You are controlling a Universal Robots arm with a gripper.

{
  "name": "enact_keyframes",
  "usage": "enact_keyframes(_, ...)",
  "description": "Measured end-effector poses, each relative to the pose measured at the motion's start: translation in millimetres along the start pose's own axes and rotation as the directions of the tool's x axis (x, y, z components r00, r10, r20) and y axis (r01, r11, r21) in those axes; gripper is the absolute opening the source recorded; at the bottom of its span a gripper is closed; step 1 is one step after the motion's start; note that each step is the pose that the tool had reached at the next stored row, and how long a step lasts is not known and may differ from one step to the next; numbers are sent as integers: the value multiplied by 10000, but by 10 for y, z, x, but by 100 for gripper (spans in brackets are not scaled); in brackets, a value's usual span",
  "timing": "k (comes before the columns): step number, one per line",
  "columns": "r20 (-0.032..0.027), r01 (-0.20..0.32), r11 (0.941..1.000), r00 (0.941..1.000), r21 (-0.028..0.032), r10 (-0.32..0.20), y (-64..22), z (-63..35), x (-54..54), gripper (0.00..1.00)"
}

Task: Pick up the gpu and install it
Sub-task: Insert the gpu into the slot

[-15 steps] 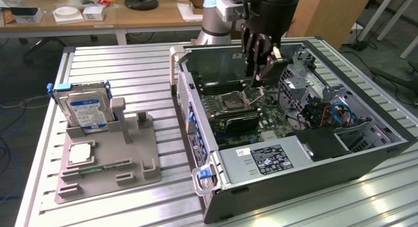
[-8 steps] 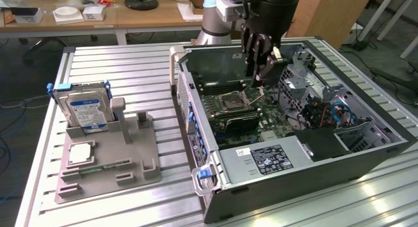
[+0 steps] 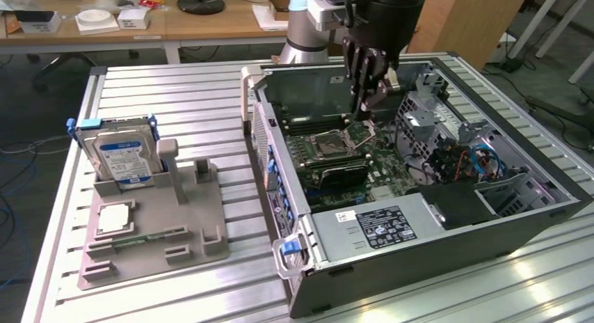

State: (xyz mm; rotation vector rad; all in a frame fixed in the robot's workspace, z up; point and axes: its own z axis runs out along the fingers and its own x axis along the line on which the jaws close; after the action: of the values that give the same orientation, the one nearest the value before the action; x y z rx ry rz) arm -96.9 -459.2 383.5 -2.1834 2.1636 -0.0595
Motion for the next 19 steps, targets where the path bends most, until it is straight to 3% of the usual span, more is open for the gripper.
enact_keyframes(1,0,0,10000,10000,0,0,0,0,0,27)
enact_keyframes(4,0,0,10000,10000,0,0,0,0,0,10)
enact_keyframes(10,1,-1,10000,10000,-13,1,5,3,0,10)
enact_keyframes(12,1,-1,10000,10000,-63,1,13,13,0,10)
enact_keyframes(15,2,-8,9998,10000,-190,8,19,47,1,10)
enact_keyframes(19,3,-12,9998,10000,-198,12,10,97,-9,10)
